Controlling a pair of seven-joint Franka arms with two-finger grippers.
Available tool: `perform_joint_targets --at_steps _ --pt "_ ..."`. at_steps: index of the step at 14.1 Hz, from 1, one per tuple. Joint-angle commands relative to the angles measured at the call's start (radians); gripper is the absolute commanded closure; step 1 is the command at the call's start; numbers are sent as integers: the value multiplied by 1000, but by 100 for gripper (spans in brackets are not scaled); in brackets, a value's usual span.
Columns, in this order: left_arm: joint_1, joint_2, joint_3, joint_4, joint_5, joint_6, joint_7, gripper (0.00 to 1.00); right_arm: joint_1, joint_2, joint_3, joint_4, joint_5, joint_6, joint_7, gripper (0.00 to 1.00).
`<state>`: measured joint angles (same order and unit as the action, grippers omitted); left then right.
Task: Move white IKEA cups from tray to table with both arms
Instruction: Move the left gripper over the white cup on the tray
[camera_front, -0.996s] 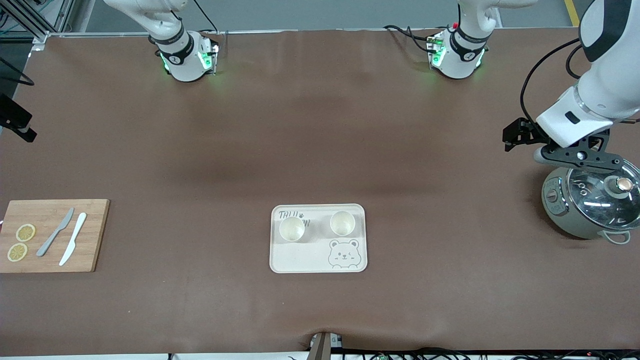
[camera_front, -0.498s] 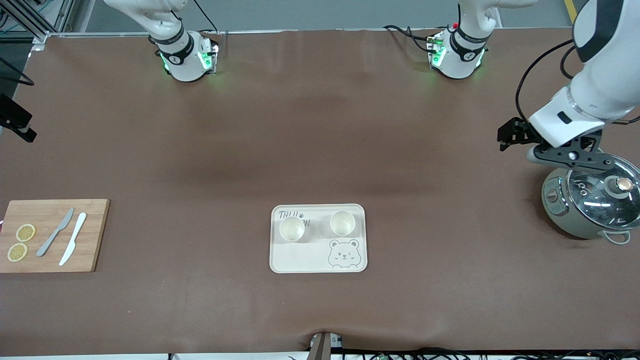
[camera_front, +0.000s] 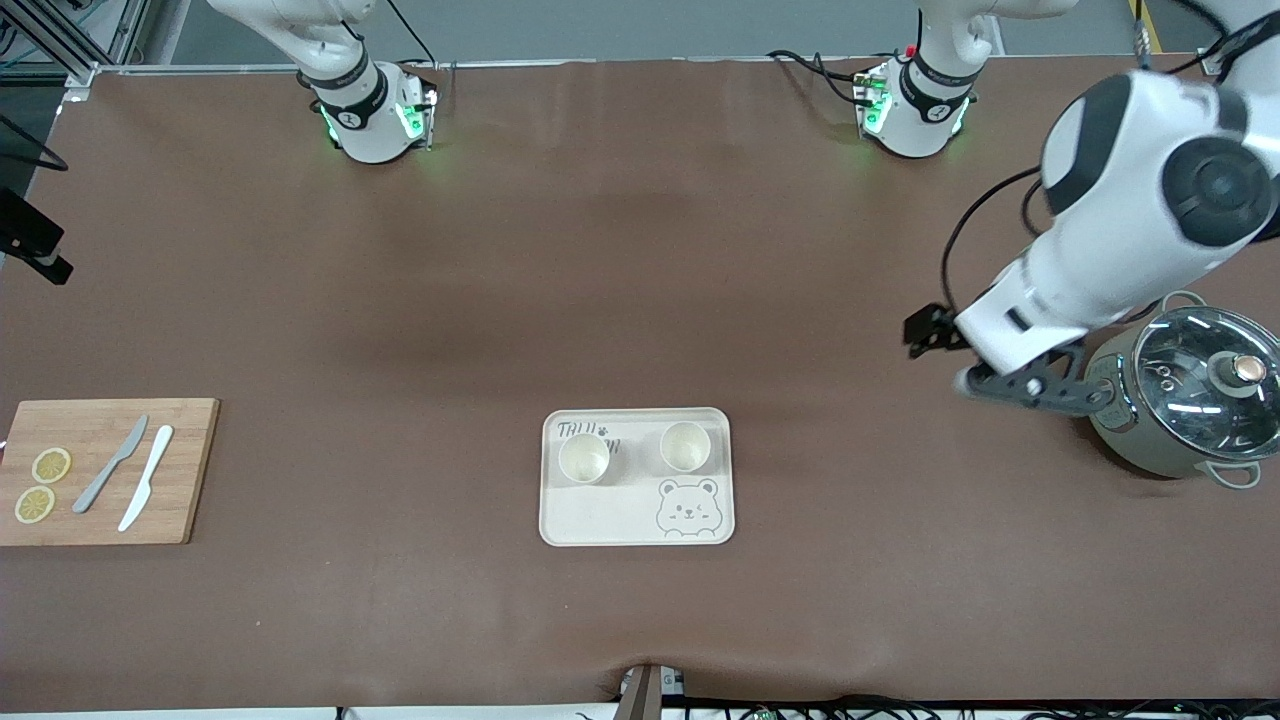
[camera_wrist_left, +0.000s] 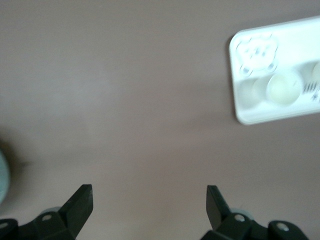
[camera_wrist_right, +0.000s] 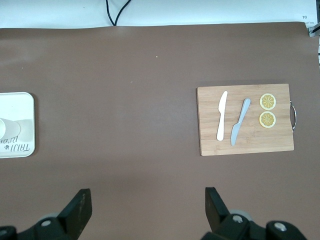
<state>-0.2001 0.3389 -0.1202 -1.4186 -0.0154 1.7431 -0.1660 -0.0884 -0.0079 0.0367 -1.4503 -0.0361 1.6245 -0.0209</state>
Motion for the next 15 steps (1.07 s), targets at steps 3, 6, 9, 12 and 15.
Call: perform_joint_targets --at_steps 3,6,9,12,15 --pt "-114 216 11 167 -5 85 -205 0 10 23 9 21 5 -12 -4 0" --pt "-186 311 14 167 -1 200 -312 0 28 40 11 21 8 -11 -4 0" --pt "-229 391 11 165 -3 331 -417 0 79 74 9 22 -7 -5 62 0" --pt "-255 425 13 164 -1 358 -434 0 111 103 9 22 -8 0 148 0" --pt "-269 456 13 162 -1 374 -440 0 169 156 9 24 -10 43 289 0"
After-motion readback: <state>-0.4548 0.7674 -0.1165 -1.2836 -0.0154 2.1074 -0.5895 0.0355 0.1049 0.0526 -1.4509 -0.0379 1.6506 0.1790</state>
